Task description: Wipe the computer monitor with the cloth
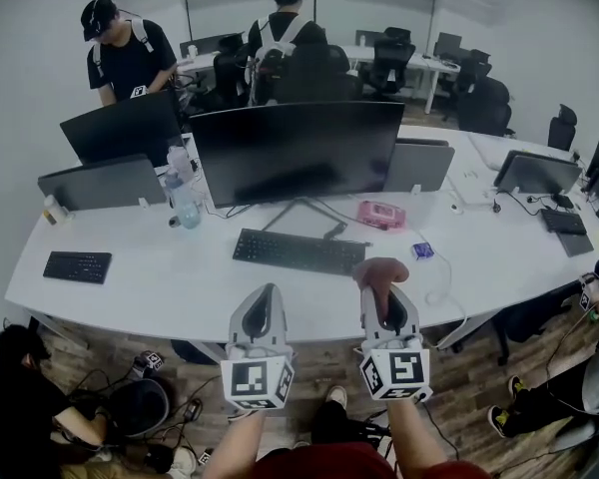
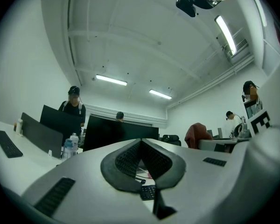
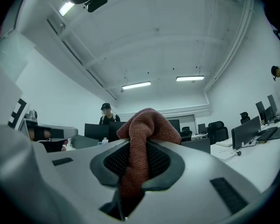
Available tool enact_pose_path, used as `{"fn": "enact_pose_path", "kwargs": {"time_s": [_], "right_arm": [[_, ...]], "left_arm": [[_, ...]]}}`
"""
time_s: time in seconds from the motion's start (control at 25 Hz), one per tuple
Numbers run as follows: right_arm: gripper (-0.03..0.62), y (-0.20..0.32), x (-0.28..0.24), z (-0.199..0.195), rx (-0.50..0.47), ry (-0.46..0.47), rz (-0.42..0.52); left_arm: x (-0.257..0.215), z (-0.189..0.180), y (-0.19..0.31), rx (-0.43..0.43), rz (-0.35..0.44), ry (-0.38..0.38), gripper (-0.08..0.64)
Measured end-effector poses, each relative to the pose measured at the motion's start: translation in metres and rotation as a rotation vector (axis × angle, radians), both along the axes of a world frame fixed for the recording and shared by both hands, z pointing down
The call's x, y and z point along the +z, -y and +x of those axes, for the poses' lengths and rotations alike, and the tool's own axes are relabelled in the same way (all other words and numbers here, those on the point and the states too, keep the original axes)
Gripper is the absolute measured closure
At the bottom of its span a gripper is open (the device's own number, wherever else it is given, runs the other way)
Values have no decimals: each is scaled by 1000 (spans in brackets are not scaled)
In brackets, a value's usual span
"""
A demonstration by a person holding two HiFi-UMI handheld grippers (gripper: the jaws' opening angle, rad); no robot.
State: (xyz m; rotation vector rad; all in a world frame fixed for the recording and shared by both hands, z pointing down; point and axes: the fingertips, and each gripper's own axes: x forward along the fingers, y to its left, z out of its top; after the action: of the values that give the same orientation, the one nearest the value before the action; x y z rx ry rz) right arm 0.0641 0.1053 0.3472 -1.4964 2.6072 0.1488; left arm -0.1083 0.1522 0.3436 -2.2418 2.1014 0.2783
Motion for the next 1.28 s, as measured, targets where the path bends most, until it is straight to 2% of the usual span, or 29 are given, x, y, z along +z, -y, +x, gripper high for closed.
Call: {"fn": "enact_pose_path", "kwargs": {"time_s": [0.36,0.76,1.28], "right_arm": [[514,100,-2,13,-6,14,2],[514,197,-3,33,-17,21,-3],[514,272,6,53,88,11,-20]], "left_arm": [[0,17,100,-20,-20,21,537],[-1,60,203,-29,-43,49,537],[4,94,294,91,-58,33,537]]}}
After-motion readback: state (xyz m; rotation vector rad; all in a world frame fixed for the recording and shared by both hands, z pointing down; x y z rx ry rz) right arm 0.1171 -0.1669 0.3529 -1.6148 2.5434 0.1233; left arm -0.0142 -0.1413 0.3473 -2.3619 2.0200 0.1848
